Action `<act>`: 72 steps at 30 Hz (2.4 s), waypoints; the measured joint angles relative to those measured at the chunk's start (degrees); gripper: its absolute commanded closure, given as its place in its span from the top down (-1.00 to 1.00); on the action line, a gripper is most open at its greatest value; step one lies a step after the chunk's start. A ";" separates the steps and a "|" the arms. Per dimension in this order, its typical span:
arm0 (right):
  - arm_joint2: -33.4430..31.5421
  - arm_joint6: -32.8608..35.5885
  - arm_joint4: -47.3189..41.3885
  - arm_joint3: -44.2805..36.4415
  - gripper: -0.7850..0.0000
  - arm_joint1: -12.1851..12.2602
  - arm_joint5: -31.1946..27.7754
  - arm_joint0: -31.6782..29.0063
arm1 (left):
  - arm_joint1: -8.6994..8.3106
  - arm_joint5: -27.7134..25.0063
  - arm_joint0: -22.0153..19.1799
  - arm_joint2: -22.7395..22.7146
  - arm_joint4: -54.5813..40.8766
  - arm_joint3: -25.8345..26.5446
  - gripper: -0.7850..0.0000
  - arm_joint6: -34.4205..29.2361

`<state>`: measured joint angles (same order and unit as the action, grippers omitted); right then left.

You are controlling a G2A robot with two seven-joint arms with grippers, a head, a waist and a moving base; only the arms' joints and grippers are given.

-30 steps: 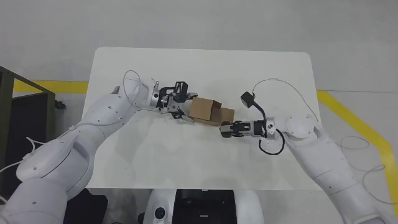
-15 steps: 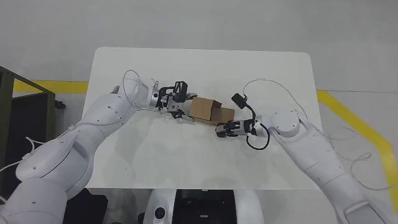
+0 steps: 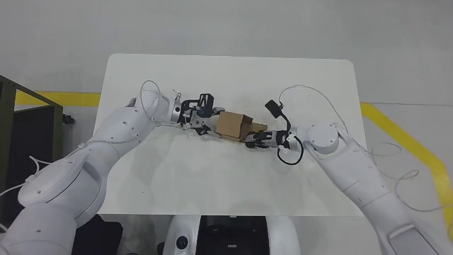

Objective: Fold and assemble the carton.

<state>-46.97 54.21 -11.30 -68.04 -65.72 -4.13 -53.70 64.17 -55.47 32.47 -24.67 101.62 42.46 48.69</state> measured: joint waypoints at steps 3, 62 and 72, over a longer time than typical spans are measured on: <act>0.26 -0.60 -0.66 0.72 -1.00 -0.44 -1.06 0.51 | 0.01 -0.09 0.08 0.00 0.11 0.27 0.36 0.01; -4.15 0.18 -3.66 10.27 -1.00 -2.97 -7.87 2.57 | -0.78 0.11 1.15 -1.64 1.07 2.02 0.31 -0.71; -2.43 -1.52 -4.78 9.30 -1.00 -4.13 -5.72 1.87 | -0.94 0.43 1.48 -2.07 0.88 2.45 0.31 -1.02</act>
<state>-49.40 52.69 -16.08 -58.74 -69.85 -9.85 -51.84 63.23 -55.04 33.96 -26.74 102.50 44.91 47.67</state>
